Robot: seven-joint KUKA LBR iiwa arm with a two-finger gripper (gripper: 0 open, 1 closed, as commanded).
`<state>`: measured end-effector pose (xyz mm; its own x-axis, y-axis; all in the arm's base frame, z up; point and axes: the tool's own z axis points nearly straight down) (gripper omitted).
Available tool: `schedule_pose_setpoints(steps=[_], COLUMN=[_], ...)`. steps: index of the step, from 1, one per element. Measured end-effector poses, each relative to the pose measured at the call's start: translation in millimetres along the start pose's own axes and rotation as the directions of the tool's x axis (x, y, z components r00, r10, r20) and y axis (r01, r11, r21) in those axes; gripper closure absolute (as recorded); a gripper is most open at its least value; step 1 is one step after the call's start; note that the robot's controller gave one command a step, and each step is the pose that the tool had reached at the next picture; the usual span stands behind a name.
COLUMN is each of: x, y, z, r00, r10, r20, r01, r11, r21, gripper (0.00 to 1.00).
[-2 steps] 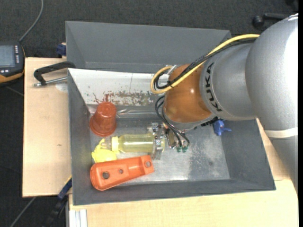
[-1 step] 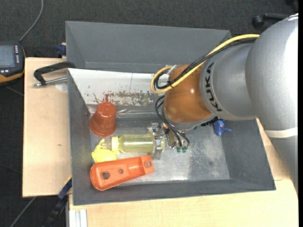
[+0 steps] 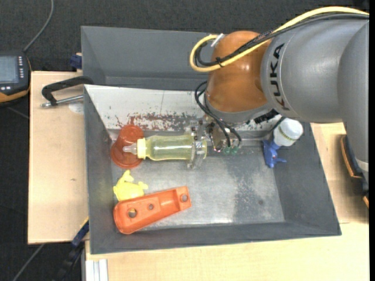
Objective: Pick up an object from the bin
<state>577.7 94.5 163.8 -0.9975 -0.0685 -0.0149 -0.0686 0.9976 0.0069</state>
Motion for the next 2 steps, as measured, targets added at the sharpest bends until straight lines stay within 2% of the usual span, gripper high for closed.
schedule_pose_setpoints(steps=[1,2], x=[0.0,-3.9], y=[0,-6], z=[0,-58], r00=[1.0,1.0], r10=[0.0,0.007], r20=[0.0,0.002], r01=[0.0,-0.007], r11=[1.0,1.0], r21=[0.0,-0.001], gripper=[1.0,1.0])
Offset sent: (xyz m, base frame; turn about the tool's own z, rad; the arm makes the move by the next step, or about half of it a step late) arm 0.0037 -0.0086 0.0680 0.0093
